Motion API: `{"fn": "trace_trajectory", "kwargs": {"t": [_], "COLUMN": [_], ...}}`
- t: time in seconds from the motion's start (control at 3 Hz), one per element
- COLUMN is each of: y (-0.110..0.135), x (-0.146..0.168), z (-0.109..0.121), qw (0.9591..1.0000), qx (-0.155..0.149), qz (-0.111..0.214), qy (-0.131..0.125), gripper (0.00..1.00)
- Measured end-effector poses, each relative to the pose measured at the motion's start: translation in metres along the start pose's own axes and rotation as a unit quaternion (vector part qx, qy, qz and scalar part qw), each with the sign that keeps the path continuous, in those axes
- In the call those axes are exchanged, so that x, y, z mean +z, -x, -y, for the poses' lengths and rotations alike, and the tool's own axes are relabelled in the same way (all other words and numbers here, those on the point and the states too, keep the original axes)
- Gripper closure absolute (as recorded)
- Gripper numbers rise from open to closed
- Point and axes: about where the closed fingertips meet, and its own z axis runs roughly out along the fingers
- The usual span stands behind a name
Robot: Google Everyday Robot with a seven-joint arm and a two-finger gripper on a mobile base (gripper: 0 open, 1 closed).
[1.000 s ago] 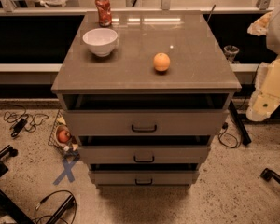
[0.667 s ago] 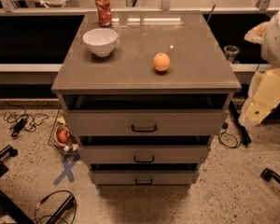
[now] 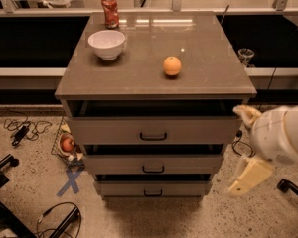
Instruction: Open top drawer
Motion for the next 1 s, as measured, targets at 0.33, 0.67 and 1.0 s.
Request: {"fn": "trace_trajectory", "kwargs": {"t": [0.33,0.67,1.0], "y": [-0.010,-0.006,-0.006], "x": [0.045,0.044,0.048], "z": [0.001,0.023,0.021], "qw": [0.9989,0.9968,0.9972], "qx": [0.010,0.008,0.008], "qz": [0.039,0.045,0.041], "qy": [-0.022,-0.065,-0.062], "gripper": [0.00,0.00,0.00]}}
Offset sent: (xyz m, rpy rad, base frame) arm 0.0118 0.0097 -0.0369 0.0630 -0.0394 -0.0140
